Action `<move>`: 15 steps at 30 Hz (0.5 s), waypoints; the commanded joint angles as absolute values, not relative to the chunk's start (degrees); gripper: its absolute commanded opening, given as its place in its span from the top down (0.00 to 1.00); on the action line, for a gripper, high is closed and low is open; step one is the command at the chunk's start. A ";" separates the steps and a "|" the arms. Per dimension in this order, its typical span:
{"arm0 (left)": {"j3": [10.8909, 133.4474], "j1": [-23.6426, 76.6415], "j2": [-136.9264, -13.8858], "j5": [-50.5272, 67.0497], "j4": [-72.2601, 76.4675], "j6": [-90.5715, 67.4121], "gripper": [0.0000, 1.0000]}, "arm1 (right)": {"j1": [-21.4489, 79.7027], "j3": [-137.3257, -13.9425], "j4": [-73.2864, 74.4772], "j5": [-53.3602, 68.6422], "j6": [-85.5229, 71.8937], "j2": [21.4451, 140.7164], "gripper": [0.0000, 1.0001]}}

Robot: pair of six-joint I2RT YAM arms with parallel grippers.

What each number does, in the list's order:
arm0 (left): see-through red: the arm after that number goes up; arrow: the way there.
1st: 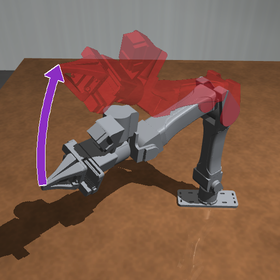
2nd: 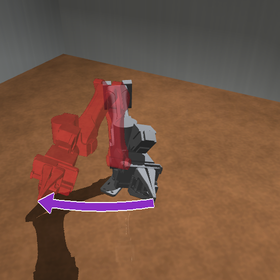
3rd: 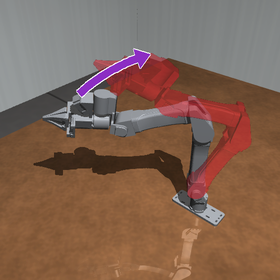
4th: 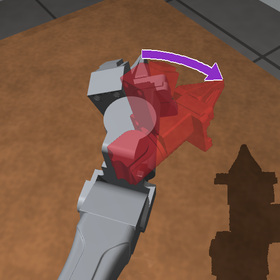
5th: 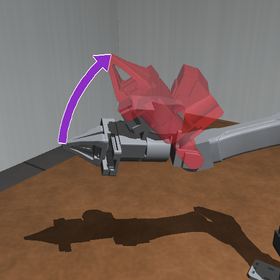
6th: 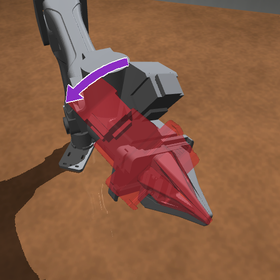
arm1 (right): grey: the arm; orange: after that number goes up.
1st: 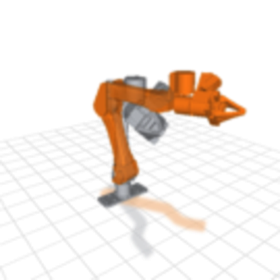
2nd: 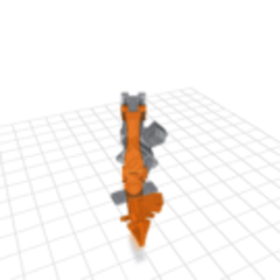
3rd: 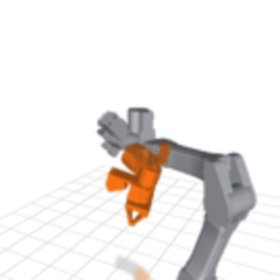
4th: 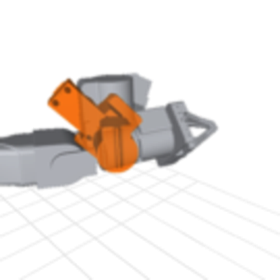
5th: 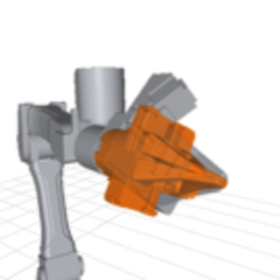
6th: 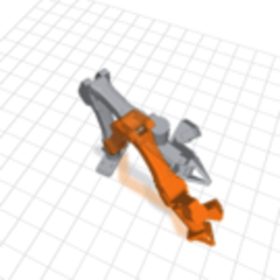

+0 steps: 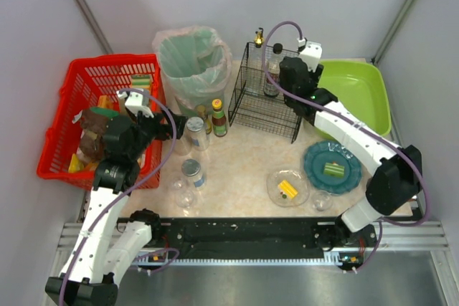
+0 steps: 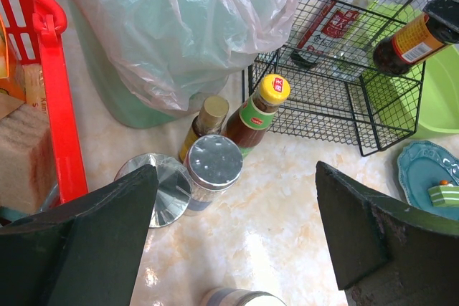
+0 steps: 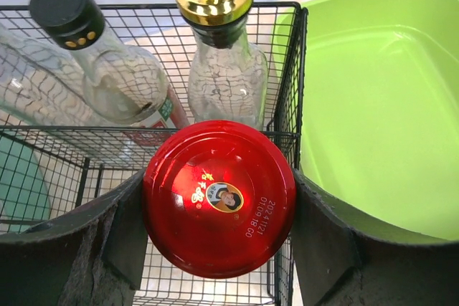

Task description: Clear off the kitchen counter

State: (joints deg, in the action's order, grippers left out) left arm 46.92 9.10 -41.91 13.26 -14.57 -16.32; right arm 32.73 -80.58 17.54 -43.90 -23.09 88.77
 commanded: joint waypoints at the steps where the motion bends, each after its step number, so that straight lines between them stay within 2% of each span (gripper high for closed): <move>1: 46.76 9.32 -42.01 14.06 -11.69 -15.82 0.06 | 31.47 -80.95 9.23 -45.88 -25.57 88.68 1.00; 15: 46.67 9.32 -42.01 13.89 -11.69 -15.73 0.06 | 29.71 -78.40 7.38 -42.89 -28.56 94.13 1.00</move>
